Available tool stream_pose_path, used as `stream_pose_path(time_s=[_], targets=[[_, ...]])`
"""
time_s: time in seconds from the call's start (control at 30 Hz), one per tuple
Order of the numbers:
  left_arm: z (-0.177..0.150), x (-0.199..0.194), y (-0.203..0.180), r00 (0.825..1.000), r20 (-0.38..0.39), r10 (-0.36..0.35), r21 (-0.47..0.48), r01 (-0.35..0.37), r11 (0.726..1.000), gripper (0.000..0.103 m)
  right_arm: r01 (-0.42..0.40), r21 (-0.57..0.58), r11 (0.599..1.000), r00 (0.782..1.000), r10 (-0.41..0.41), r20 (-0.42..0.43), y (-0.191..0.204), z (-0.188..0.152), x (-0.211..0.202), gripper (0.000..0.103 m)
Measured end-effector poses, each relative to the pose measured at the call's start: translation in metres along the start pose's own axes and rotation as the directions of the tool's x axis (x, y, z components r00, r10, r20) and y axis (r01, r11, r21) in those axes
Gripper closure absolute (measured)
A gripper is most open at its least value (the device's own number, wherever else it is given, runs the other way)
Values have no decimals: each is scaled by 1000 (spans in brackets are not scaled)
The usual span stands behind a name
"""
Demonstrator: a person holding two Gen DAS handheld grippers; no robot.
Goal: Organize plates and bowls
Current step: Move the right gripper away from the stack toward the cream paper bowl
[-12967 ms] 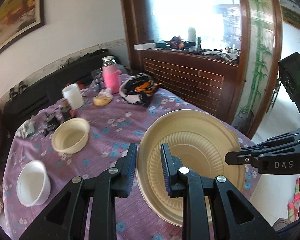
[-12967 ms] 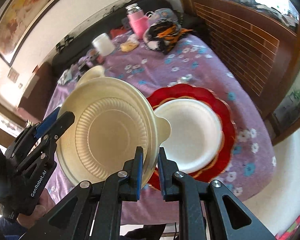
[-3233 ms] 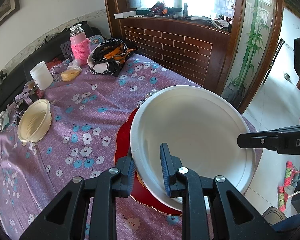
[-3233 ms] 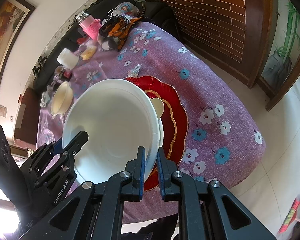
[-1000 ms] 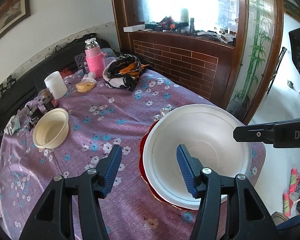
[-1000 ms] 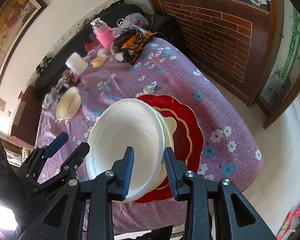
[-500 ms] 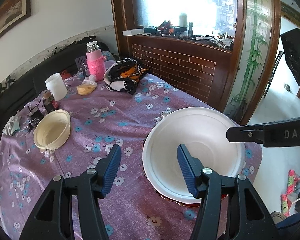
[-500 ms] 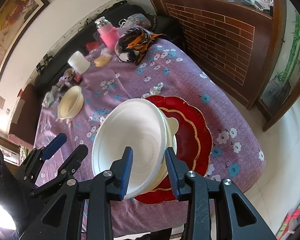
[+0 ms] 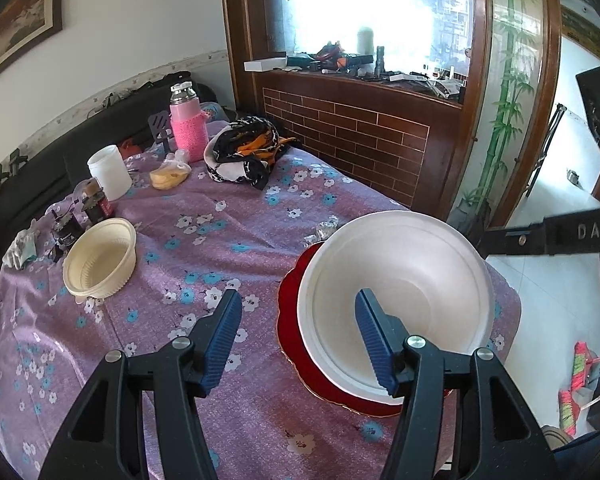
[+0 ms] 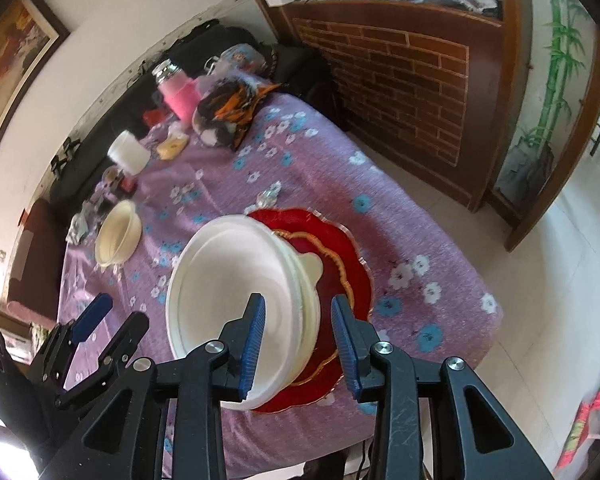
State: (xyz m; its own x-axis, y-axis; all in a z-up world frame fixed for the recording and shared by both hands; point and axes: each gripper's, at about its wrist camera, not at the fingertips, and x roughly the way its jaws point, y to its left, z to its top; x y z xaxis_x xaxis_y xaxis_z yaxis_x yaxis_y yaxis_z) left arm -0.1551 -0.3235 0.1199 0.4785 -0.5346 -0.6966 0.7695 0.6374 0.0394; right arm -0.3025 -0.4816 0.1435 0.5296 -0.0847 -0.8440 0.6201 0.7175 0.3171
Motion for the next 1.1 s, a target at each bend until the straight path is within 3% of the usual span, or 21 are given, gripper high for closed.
stream_pose_path(time_s=[0.27,0.53,0.7,0.77,0.93,1.1], targets=[[-4,-7,22,1000,6,27,-53,-27,998,45,-57,-75,996,995,63,78,25,6,-17,66],[-20,-18,71,994,4,108,-140,-107,984,45,-114,-185,976,992,122,29,82,0,2,66],[-37,-31,112,981,18,194,-203,-186,961,44,-145,-270,952,988,152,5,124,-8,19,66],[-44,-34,132,976,10,217,-230,-209,950,39,-162,-300,940,986,166,-13,144,-11,28,66],[-62,-35,183,965,-34,260,-287,-258,922,39,-221,-333,917,975,205,-83,191,-15,63,66],[-81,-40,235,951,-67,301,-369,-304,878,39,-313,-293,903,942,257,-216,238,-17,114,66]])
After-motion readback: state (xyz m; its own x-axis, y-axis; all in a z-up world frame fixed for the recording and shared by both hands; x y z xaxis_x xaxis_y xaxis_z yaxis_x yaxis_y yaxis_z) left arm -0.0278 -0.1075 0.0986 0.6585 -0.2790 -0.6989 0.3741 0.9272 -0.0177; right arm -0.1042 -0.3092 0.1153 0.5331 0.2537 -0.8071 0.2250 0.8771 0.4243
